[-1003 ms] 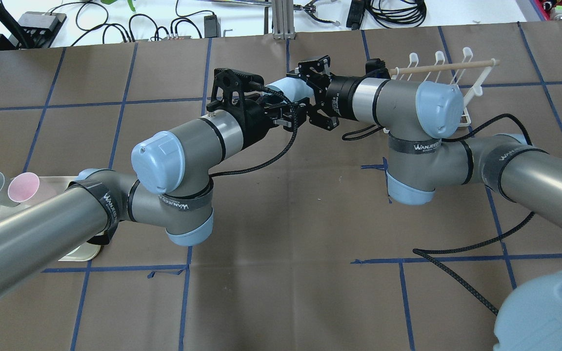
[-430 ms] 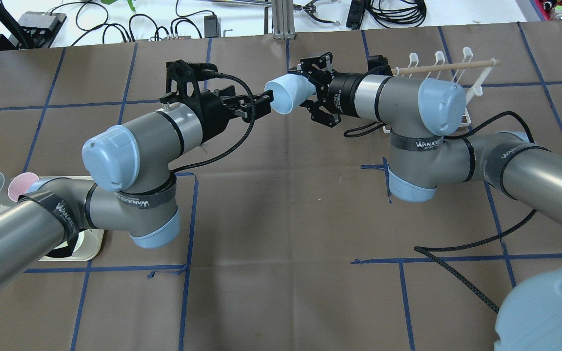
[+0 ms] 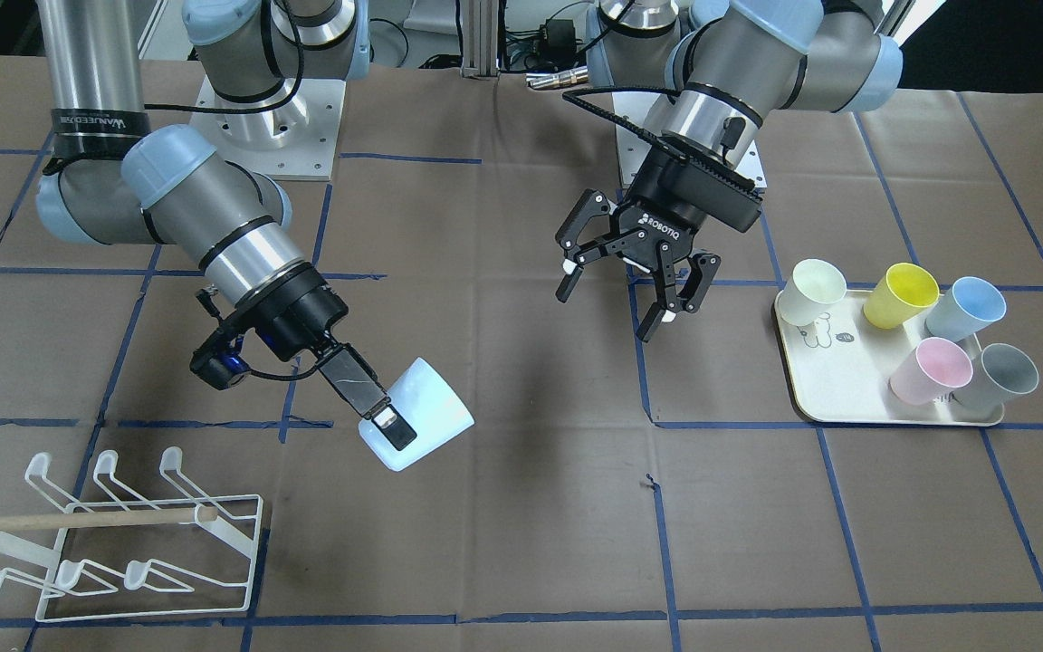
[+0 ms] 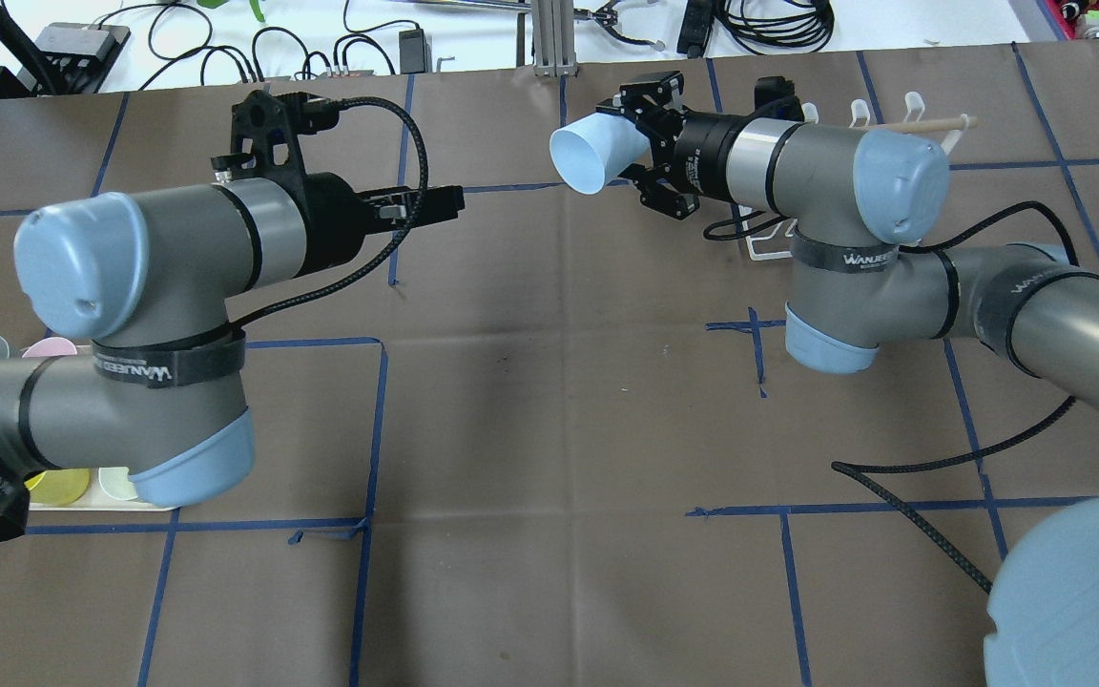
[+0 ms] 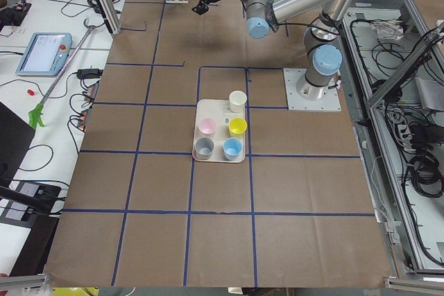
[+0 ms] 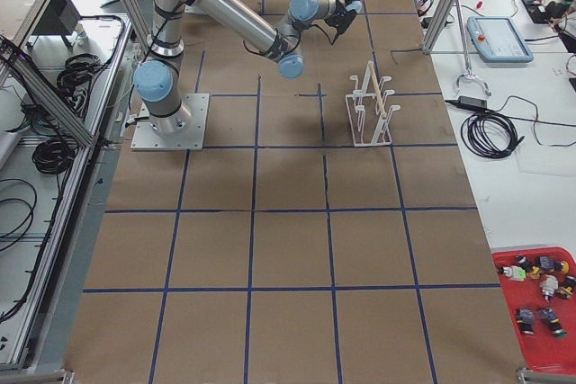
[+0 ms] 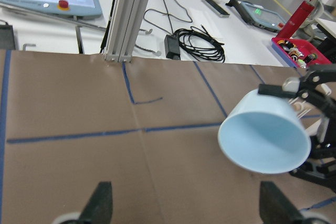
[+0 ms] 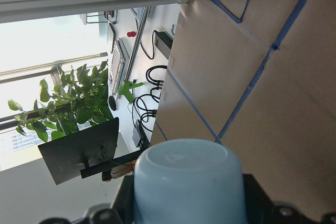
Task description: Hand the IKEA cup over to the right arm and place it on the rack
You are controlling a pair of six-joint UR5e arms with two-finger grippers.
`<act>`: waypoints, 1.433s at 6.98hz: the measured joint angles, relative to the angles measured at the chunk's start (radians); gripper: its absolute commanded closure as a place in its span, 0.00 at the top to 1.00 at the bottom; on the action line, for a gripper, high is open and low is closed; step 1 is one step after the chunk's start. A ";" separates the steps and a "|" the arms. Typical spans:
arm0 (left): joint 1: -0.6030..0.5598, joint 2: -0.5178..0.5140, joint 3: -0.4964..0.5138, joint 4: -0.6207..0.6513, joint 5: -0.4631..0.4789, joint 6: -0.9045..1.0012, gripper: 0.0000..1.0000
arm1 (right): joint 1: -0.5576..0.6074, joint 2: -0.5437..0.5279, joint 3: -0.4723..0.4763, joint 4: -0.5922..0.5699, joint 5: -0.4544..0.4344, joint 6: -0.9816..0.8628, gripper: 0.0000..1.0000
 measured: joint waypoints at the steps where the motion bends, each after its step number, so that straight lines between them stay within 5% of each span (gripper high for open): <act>1: 0.015 0.041 0.079 -0.258 0.048 0.000 0.99 | -0.029 -0.003 -0.001 -0.011 -0.024 -0.099 0.34; 3: 0.021 0.028 0.310 -0.741 0.155 -0.001 0.99 | -0.060 -0.012 0.001 -0.126 -0.208 -0.302 0.34; 5: 0.007 -0.036 0.507 -1.041 0.272 -0.003 0.99 | -0.075 -0.012 0.007 -0.241 -0.410 -0.586 0.33; 7: -0.012 -0.070 0.586 -1.152 0.363 -0.002 1.00 | -0.097 -0.001 0.010 -0.294 -0.549 -0.889 0.33; 10: -0.016 -0.062 0.534 -1.154 0.389 0.004 0.99 | -0.124 0.075 0.005 -0.462 -0.610 -1.064 0.33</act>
